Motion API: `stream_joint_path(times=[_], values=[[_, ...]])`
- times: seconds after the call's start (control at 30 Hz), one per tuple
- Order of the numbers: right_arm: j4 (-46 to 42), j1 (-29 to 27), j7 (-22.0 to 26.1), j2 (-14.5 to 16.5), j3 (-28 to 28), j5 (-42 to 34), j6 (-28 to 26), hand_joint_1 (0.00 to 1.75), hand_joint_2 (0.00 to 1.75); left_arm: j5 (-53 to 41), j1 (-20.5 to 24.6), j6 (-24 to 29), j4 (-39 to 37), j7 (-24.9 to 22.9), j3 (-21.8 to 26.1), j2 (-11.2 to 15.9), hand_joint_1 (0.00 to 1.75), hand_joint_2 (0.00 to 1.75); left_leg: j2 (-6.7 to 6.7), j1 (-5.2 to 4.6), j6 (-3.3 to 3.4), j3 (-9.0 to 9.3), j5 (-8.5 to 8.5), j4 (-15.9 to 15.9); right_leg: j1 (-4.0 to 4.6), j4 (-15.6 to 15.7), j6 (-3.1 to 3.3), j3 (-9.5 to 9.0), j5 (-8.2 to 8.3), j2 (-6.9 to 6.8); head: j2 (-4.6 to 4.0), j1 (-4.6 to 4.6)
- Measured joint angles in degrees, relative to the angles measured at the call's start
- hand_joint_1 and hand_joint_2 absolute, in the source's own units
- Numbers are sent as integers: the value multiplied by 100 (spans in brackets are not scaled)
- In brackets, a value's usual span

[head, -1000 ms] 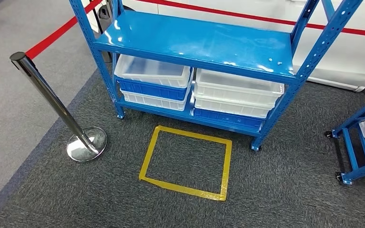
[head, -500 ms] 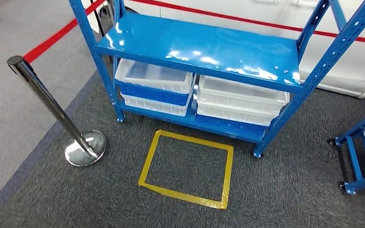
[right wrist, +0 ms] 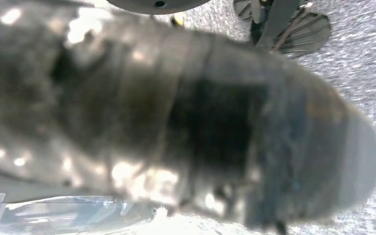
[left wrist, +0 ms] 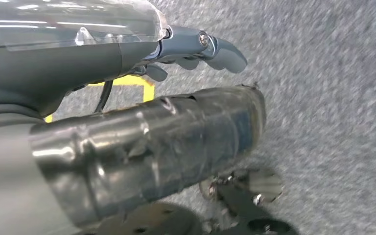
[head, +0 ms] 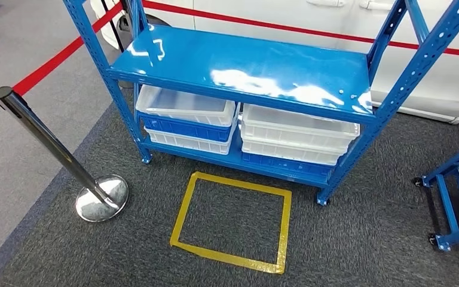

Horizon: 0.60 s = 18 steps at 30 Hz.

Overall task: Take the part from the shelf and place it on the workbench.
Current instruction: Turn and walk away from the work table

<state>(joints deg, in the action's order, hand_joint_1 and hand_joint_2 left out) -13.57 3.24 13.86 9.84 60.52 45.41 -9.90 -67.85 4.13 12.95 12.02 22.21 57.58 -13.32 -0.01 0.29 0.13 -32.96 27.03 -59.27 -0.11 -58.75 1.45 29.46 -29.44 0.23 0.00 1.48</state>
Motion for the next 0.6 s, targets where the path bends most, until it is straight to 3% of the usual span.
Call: stream_joint_path(times=[0.07,0.17,0.23,0.3,0.33,0.37,0.47,0.53,0.6], values=[[0,19,34,0,1,-16,-4,0,0,5,8,27,1,-4,12,2,0,0,-1,-25,57,-18,19,18,9,-12,-58,4,-35,-3,0,-5],[-2,31,68,-2,5,-66,-4,0,0,8,1,49,1,-9,25,-1,0,0,6,14,150,42,-46,65,8,-146,-141,12,-181,-3,0,1],[-2,33,79,-2,14,-89,-4,0,0,8,11,53,1,-9,32,-3,0,0,13,32,204,71,-37,92,-18,-701,-193,281,-477,-6,0,5],[-2,31,81,-2,26,-95,-1,0,0,8,16,53,0,-10,39,-4,0,0,15,31,229,89,-8,91,-45,-1422,-230,700,-721,-7,0,4],[-2,30,81,-2,32,-100,2,0,0,8,15,52,0,-10,42,-4,0,0,15,30,230,107,9,90,-56,-1592,-242,829,-700,-8,0,4],[-2,27,81,-2,39,-105,4,0,0,8,15,49,-1,-11,43,-4,0,0,13,30,225,134,28,90,-66,-1530,-246,846,-553,-10,0,5],[-2,22,77,-2,53,-113,1,0,0,7,15,35,-2,-24,44,-7,0,0,9,23,167,233,105,83,-59,-525,-207,478,104,-36,0,6],[-2,32,70,-2,58,-113,-5,0,0,6,20,36,-2,-43,45,-10,0,0,22,9,100,245,136,73,-23,-156,-161,341,205,-49,0,3],[-2,40,65,-1,62,-111,-6,0,0,4,31,50,-2,-55,45,-10,0,0,43,4,40,247,139,81,-11,-111,-115,336,186,-33,0,-2]])
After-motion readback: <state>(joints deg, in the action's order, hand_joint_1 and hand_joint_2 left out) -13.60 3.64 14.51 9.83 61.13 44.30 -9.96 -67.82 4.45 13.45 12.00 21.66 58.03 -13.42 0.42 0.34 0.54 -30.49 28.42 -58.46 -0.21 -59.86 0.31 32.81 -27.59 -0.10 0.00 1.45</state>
